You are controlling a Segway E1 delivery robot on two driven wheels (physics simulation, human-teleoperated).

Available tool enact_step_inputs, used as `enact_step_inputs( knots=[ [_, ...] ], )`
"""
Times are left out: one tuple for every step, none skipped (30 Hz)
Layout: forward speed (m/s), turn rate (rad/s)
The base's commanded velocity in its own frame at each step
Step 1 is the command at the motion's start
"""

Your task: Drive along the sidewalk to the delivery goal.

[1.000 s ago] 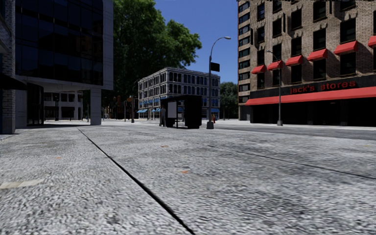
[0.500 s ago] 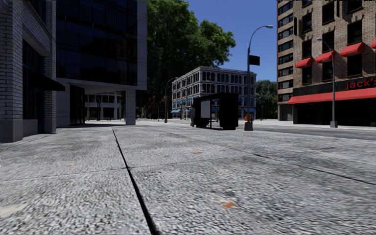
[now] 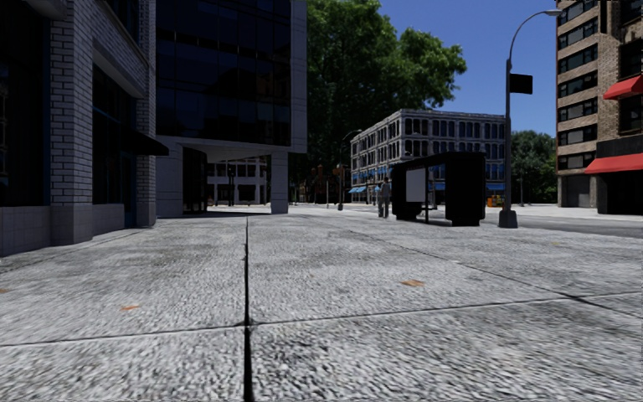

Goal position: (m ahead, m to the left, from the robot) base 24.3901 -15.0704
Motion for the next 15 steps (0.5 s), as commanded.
enact_step_inputs(
  knots=[
    [2.00,0.00],
    [2.00,0.00],
    [2.00,0.00],
    [2.00,0.00],
    [2.00,0.00],
    [2.00,0.00],
    [2.00,0.00],
    [2.00,0.00],
    [2.00,0.00],
    [2.00,0.00],
    [2.00,0.00],
    [2.00,0.00],
    [2.00,0.00],
    [2.00,0.00],
    [2.00,0.00]
  ],
)
